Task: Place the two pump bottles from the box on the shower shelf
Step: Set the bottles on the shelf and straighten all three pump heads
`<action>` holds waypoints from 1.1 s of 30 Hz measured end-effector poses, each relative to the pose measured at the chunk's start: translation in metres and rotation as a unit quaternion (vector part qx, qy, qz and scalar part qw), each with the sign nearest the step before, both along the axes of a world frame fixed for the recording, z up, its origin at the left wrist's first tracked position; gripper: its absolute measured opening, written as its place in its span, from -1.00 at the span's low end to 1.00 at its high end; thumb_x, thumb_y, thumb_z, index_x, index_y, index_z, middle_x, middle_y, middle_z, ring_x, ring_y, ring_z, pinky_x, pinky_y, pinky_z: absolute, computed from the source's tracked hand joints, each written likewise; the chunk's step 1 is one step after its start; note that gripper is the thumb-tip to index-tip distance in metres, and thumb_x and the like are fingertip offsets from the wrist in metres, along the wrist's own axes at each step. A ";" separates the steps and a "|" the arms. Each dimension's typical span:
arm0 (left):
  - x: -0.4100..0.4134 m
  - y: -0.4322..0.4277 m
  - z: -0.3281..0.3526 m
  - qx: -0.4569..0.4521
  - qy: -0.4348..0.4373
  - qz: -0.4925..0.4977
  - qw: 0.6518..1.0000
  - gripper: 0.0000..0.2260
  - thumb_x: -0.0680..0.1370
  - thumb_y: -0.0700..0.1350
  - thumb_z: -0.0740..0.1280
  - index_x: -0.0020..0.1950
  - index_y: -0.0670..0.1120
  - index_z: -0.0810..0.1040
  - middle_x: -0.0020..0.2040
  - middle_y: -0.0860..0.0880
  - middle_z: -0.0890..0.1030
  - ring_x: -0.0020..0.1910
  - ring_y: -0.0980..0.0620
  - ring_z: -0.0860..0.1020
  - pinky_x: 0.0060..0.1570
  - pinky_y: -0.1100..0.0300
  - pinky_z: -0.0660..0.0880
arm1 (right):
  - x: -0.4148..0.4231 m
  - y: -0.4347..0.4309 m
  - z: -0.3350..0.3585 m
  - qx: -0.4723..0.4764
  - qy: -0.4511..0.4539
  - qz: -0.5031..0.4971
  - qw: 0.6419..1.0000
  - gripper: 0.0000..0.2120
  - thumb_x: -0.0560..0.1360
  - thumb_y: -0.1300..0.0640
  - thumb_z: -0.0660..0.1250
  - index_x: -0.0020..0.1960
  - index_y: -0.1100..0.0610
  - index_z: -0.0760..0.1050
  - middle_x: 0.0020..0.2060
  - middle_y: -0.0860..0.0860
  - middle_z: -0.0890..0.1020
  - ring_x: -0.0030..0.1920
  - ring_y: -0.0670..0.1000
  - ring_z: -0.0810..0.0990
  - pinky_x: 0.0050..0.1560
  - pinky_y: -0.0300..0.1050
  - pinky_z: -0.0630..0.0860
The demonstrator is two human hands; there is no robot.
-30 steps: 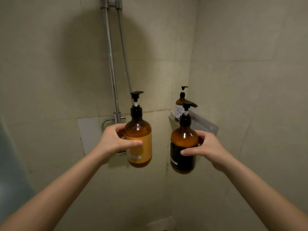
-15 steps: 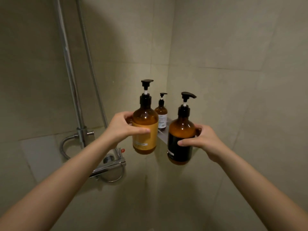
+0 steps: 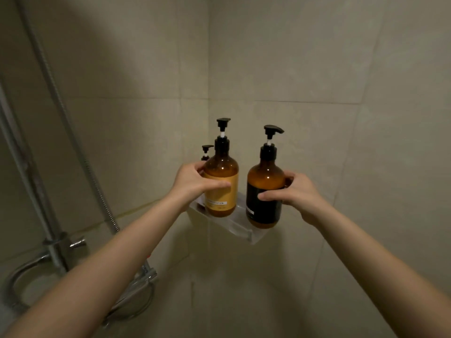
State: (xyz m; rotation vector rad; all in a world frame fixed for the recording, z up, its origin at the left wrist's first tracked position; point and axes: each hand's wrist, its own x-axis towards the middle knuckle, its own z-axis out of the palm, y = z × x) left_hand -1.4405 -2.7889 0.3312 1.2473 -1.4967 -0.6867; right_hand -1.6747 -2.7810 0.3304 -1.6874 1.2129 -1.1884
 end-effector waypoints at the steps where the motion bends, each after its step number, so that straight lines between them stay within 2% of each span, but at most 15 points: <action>1: -0.001 -0.010 -0.001 -0.002 -0.003 -0.003 1.000 -0.41 0.15 -0.01 0.61 0.14 0.00 0.55 -0.12 0.20 0.57 -0.12 0.23 0.53 -0.28 0.39 0.44 | 0.002 -0.004 -0.001 -0.002 -0.004 -0.018 1.000 -0.60 0.08 0.08 0.63 -0.18 -0.09 0.52 -0.18 -0.18 0.62 -0.12 -0.18 0.54 -0.25 -0.26 0.47; 6: -0.007 -0.056 -0.011 0.001 0.002 -0.011 1.000 -0.47 0.11 0.02 0.61 0.00 0.10 0.49 -0.13 0.19 0.55 -0.11 0.16 0.51 -0.25 0.37 0.39 | 0.012 -0.027 -0.013 -0.002 -0.014 -0.081 0.997 -0.60 0.10 0.09 0.63 -0.16 -0.08 0.51 -0.17 -0.16 0.61 -0.11 -0.18 0.54 -0.25 -0.29 0.45; 10: -0.013 -0.082 -0.027 0.010 -0.001 -0.003 1.000 -0.37 0.11 0.04 0.60 0.12 0.00 0.51 -0.02 0.09 0.57 -0.03 0.09 0.51 -0.06 0.19 0.46 | 0.017 -0.045 -0.027 0.002 -0.013 -0.123 0.992 -0.56 0.12 0.10 0.63 -0.12 -0.08 0.48 -0.15 -0.14 0.59 -0.11 -0.13 0.54 -0.23 -0.29 0.45; 13: -0.017 -0.095 -0.040 0.017 0.003 0.002 1.000 -0.37 0.13 0.04 0.59 0.14 -0.02 0.50 -0.04 0.09 0.55 -0.04 0.10 0.50 -0.08 0.21 0.45 | 0.020 -0.055 -0.039 -0.009 0.010 -0.142 0.990 -0.51 0.12 0.10 0.63 -0.05 -0.04 0.49 -0.12 -0.13 0.59 -0.09 -0.09 0.55 -0.13 -0.25 0.48; 16: -0.019 -0.106 -0.054 0.035 -0.005 0.010 0.999 -0.36 0.12 0.06 0.59 0.14 -0.03 0.47 0.03 0.07 0.57 -0.01 0.09 0.50 -0.04 0.18 0.47 | 0.023 -0.063 -0.050 -0.010 0.028 -0.155 0.987 -0.43 0.11 0.09 0.63 0.06 0.03 0.50 -0.06 -0.06 0.60 -0.03 -0.04 0.56 -0.06 -0.20 0.49; 19: -0.019 -0.113 -0.070 0.052 0.002 0.012 0.999 -0.32 0.13 0.04 0.60 0.19 -0.05 0.47 0.13 0.00 0.59 0.12 0.00 0.55 0.09 0.08 0.50 | 0.029 -0.068 -0.063 -0.005 0.025 -0.158 0.987 -0.43 0.12 0.09 0.63 0.07 0.02 0.48 -0.05 -0.08 0.59 -0.02 -0.06 0.55 -0.09 -0.24 0.47; 21: -0.018 -0.116 -0.078 0.056 0.004 0.016 0.998 -0.29 0.14 0.05 0.59 0.23 -0.04 0.45 0.16 -0.02 0.59 0.16 -0.03 0.54 0.10 0.09 0.48 | 0.032 -0.071 -0.071 0.008 0.017 -0.154 0.988 -0.41 0.13 0.11 0.63 0.09 0.03 0.48 -0.02 -0.05 0.60 0.02 -0.03 0.56 -0.06 -0.23 0.47; 26: -0.018 -0.123 -0.081 0.058 0.005 0.012 0.998 -0.28 0.12 0.09 0.58 0.23 -0.03 0.45 0.14 0.00 0.59 0.14 -0.02 0.54 0.06 0.11 0.48 | 0.038 -0.076 -0.084 0.029 0.004 -0.151 0.988 -0.36 0.13 0.12 0.63 0.16 0.09 0.50 0.04 -0.01 0.62 0.05 -0.01 0.59 -0.05 -0.23 0.51; 30: -0.019 -0.127 -0.088 0.059 -0.006 0.013 0.998 -0.24 0.12 0.09 0.58 0.26 -0.05 0.44 0.17 -0.01 0.59 0.17 -0.03 0.54 0.15 -0.01 0.51 | 0.039 -0.077 -0.090 0.027 -0.009 -0.155 0.988 -0.40 0.12 0.14 0.63 0.11 0.06 0.51 -0.01 -0.03 0.63 0.01 -0.04 0.60 -0.15 -0.30 0.50; 33: -0.018 -0.131 -0.096 0.059 -0.009 0.003 0.998 -0.24 0.12 0.09 0.58 0.27 -0.04 0.44 0.16 0.00 0.59 0.16 -0.01 0.54 0.14 0.05 0.50 | 0.038 -0.080 -0.093 0.031 -0.016 -0.160 0.986 -0.41 0.11 0.15 0.64 0.10 0.08 0.51 -0.03 -0.03 0.64 -0.01 -0.05 0.60 -0.19 -0.34 0.48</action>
